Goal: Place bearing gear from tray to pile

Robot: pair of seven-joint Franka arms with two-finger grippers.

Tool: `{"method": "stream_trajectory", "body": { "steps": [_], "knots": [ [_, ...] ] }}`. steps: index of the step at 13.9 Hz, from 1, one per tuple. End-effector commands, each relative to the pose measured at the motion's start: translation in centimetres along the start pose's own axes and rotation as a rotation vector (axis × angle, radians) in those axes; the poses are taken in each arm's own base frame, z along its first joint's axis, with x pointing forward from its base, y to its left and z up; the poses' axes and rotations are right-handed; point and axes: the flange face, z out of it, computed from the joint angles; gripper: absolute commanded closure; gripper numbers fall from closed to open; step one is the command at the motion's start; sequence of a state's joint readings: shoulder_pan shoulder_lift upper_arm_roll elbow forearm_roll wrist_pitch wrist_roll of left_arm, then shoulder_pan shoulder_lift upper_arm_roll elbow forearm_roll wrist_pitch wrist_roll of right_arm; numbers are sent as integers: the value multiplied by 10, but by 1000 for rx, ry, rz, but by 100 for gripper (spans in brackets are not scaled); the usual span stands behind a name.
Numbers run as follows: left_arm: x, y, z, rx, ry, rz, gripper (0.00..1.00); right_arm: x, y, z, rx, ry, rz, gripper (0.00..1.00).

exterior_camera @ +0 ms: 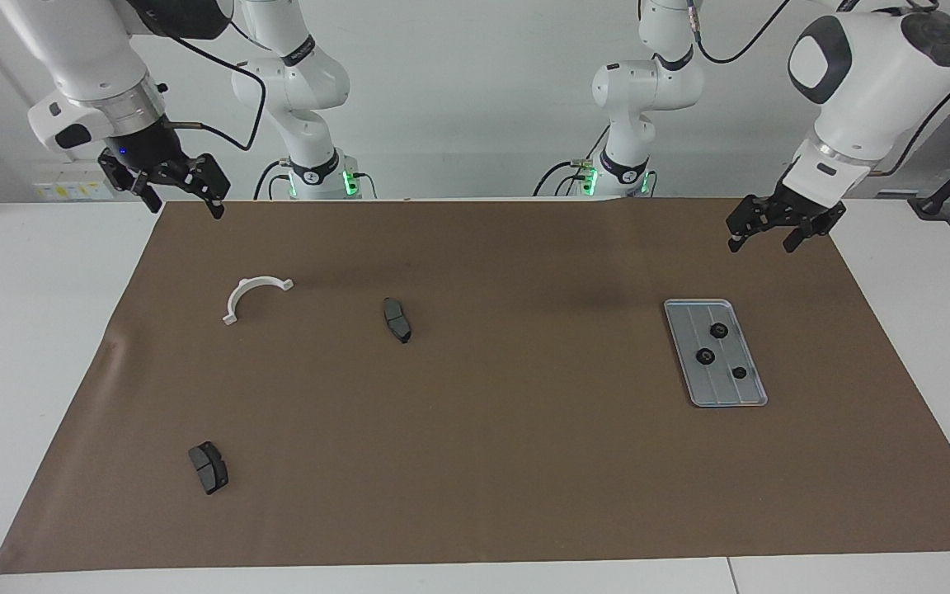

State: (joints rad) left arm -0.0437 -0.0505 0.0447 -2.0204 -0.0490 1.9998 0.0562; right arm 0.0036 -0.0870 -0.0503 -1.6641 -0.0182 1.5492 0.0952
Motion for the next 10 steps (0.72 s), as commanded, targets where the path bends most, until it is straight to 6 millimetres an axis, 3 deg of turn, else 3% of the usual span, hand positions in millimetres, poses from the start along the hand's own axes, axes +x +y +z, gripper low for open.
{"method": "stream_trajectory", "body": {
  "steps": [1, 7, 8, 10],
  "knots": [
    [-2, -9, 42, 19, 43, -14, 0, -6, -1, 0, 22, 7, 10, 0],
    [19, -13, 106, 28, 37, -21, 0, -6, -1, 1, 22, 6, 8, 0],
    [22, -13, 116, 29, 33, -22, 3, -6, -1, 1, 22, 6, 8, 0],
    [25, -11, 133, 30, 16, -16, 23, -6, -1, 1, 22, 6, 10, 0]
  ]
}}
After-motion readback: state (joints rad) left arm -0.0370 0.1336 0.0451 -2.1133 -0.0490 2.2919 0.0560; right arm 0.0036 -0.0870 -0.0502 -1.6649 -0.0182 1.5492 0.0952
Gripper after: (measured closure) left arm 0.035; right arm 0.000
